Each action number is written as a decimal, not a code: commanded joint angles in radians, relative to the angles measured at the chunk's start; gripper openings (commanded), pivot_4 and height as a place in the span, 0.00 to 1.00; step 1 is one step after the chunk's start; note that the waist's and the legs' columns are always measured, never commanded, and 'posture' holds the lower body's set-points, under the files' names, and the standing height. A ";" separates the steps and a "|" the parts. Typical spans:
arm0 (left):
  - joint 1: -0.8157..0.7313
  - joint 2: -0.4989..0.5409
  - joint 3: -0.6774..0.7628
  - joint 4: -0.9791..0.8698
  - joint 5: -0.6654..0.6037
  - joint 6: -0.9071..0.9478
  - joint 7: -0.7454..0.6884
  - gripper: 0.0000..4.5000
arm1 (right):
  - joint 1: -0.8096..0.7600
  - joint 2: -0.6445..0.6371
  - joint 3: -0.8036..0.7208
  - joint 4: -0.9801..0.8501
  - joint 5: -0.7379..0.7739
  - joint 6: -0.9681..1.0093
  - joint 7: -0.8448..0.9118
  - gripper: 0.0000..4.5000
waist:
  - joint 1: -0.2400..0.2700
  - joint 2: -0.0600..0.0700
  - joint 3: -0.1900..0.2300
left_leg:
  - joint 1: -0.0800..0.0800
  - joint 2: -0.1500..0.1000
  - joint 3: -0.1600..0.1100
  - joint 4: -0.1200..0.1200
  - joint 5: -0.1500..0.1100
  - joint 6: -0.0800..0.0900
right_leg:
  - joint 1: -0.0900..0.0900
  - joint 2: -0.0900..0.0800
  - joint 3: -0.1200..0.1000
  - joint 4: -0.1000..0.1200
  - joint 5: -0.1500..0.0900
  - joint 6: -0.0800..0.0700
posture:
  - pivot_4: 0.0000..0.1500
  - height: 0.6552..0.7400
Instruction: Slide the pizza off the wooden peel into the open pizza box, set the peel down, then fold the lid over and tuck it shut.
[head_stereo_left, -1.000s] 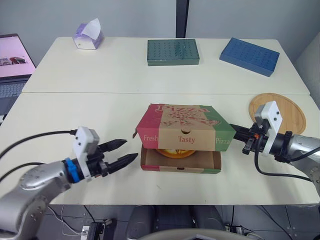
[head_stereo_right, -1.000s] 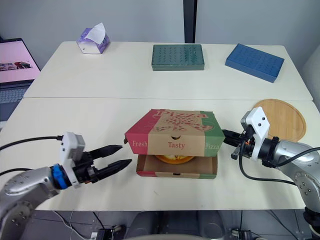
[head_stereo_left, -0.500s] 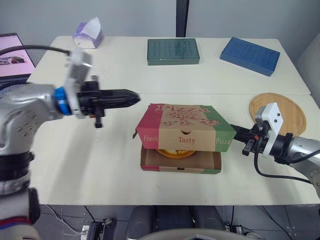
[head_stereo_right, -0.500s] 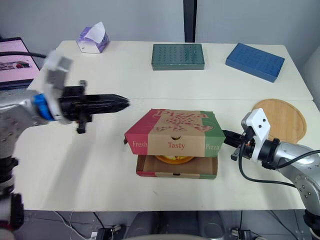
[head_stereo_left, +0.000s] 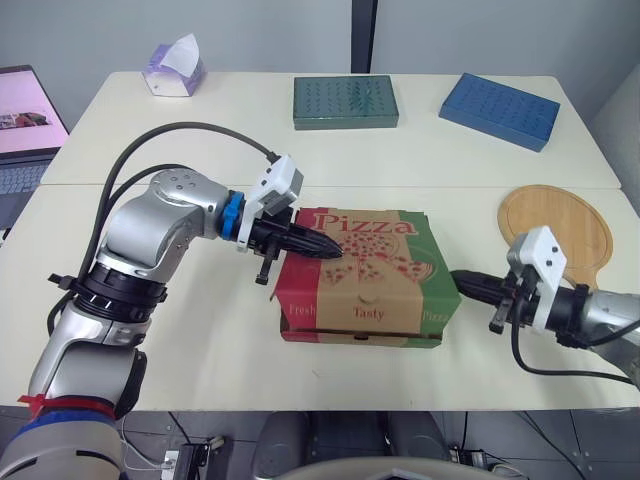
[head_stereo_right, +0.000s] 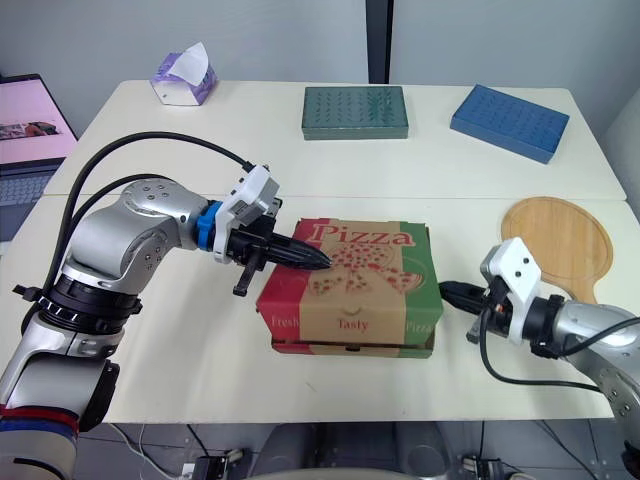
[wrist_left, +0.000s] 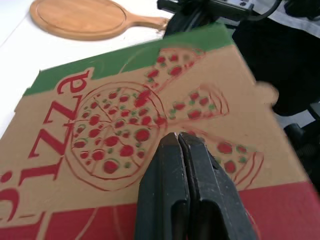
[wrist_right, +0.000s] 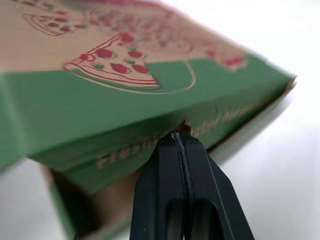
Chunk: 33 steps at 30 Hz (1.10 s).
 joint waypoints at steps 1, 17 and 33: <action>0.005 0.004 0.006 -0.007 0.025 -0.025 -0.032 0.00 | 0.031 -0.055 -0.063 -0.025 -0.037 -0.052 0.066 0.00 | -0.001 0.000 0.000 | 0.000 0.000 0.000 0.000 0.000 0.000 | 0.000 0.000 0.000 0.000 0.000 0.000 | 1.00 1.00; 0.032 -0.012 0.023 -0.046 0.054 -0.029 -0.054 0.00 | 0.029 -0.123 -0.181 -0.136 0.128 -0.007 0.165 0.19 | -0.001 0.000 0.000 | 0.001 0.000 0.000 0.000 0.000 0.000 | 0.000 0.000 0.000 0.001 0.000 0.000 | 1.00 1.00; 0.037 -0.035 -0.001 -0.072 0.072 -0.053 -0.079 0.00 | -0.021 -0.138 0.158 -0.158 -0.310 -0.277 0.125 0.89 | -0.001 0.000 0.000 | 0.001 0.000 -0.001 0.001 0.000 0.000 | 0.001 0.000 -0.001 0.001 0.000 0.000 | 1.00 1.00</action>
